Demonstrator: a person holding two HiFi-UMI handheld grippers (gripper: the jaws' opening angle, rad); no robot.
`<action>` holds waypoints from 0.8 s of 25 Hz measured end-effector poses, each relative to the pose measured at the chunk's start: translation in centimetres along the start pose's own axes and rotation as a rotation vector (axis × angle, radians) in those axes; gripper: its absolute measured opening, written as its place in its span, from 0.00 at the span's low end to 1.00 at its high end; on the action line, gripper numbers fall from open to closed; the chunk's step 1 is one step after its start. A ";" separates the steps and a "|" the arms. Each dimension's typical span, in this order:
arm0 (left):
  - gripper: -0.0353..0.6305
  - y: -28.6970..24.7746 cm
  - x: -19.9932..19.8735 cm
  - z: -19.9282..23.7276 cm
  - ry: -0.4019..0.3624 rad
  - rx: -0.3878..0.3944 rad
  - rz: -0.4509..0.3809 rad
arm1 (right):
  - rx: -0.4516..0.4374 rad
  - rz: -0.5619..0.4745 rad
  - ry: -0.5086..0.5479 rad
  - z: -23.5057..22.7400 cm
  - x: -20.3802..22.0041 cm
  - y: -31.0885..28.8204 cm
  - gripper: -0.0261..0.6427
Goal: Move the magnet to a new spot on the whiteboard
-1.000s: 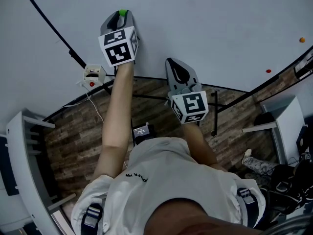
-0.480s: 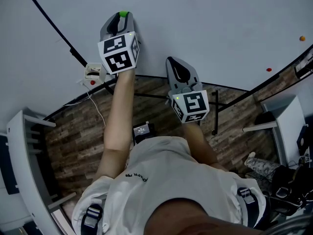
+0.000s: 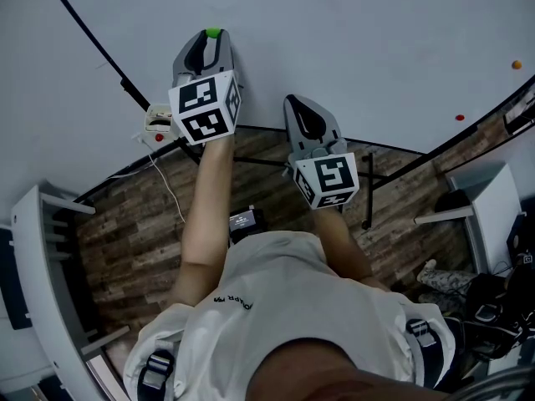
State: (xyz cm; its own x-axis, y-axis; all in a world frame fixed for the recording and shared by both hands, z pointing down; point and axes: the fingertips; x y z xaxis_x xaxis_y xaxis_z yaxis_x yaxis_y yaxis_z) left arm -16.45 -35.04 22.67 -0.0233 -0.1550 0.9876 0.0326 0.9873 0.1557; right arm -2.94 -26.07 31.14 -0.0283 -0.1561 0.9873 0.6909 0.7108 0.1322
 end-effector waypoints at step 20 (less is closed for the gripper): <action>0.23 5.2 0.3 -0.3 0.030 -0.001 -0.024 | 0.006 -0.011 0.010 0.8 -0.9 0.4 0.04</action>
State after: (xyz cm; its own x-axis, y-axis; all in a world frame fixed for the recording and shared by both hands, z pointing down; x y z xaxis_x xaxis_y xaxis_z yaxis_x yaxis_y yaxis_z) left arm -15.98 -30.02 23.82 0.0054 -0.1792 0.9838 0.0332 0.9833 0.1790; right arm -3.18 -25.11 30.37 -0.0288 -0.1708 0.9849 0.6862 0.7131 0.1437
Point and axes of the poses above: the fingertips, and each gripper's own axes: y backward along the fingers, z to its left, x out of its underside, and after that the axes turned 8 degrees about -x, right-handed
